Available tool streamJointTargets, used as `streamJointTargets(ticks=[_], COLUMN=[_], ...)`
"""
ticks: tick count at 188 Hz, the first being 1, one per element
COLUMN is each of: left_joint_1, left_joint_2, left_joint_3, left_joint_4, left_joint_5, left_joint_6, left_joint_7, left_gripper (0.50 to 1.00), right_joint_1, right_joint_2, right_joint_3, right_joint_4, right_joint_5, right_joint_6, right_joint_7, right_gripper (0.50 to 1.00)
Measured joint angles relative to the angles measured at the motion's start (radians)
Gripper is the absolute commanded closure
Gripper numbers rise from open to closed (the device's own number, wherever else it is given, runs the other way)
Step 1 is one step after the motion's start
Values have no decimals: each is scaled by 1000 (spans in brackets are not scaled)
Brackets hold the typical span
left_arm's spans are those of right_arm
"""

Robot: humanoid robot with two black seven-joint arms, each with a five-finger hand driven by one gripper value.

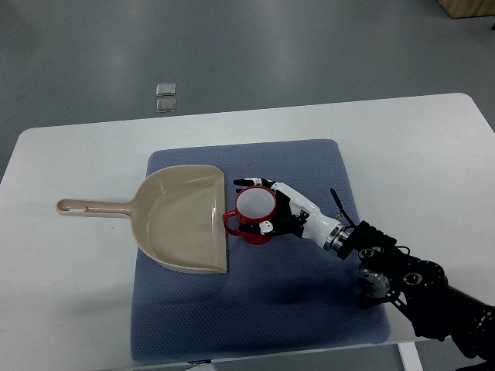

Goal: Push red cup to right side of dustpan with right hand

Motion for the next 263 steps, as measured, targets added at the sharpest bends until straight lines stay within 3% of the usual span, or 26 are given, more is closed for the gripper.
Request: streamJointTargets(ticks=[138,228,263], left_joint_1=[0,0,0], left_joint_2=[0,0,0], left_joint_3=[0,1,0], left_joint_4=[-1,-1,-1], left_joint_5=[0,2,2], left_joint_6=[0,0,0], left_joint_7=[0,0,0], left_gripper=[500,500,500], right_joint_1=[3,44,60], right_joint_2=[0,-29,-33], right_joint_3=[14,18,55], right_joint_4=[7,8,-4], right_joint_5=[5,176,229], right_joint_6=[0,55,38], right_joint_7=[0,0,0], right_gripper=[568,568,568])
